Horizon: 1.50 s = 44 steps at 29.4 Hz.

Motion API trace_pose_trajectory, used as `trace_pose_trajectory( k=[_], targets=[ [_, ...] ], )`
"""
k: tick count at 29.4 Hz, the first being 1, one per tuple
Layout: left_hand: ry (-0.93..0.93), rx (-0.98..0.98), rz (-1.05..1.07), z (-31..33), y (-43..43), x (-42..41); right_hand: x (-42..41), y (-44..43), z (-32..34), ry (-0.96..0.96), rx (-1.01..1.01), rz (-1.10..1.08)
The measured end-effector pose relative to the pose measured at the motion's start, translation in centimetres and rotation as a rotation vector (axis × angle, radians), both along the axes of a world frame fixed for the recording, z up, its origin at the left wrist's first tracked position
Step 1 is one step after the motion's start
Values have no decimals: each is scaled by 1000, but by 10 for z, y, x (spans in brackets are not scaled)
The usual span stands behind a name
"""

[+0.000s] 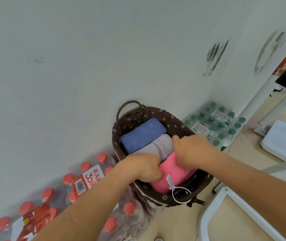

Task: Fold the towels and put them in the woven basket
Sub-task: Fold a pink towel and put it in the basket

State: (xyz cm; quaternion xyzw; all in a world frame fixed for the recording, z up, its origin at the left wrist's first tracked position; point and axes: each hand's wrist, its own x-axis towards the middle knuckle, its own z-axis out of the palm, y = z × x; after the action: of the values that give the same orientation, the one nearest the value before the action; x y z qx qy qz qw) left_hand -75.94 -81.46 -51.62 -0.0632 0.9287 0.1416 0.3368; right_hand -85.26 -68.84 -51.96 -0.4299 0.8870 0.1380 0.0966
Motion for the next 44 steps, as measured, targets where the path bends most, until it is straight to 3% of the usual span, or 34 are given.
trace_pose_trajectory(
  k=[13,16,18,21,24,28,31,35,39,44],
  targets=[
    [308,-471,-111,-4,19,7,-3,1,-3,80,2,91],
    [416,-397,-168,-7,17,9,-4,5,7,22,-47,159],
    [457,-293,-161,-13,15,12,-2,6,10,-118,-46,209],
    [367,-229,-69,-18,14,12,1,5,6,-312,68,254],
    [269,-335,-75,-23,20,6,-5,6,-3,-411,97,228],
    [194,-462,-98,-22,34,-4,-7,8,-9,-415,75,240],
    [245,-438,-88,-18,31,-13,-15,7,-2,-408,55,234],
    [327,-259,-59,-5,7,-11,-20,12,21,-468,-15,212],
    [398,-427,15,-10,4,3,-12,13,21,-546,-34,172],
    [371,-374,33,-22,12,0,-2,10,1,-480,30,99]
  ],
)
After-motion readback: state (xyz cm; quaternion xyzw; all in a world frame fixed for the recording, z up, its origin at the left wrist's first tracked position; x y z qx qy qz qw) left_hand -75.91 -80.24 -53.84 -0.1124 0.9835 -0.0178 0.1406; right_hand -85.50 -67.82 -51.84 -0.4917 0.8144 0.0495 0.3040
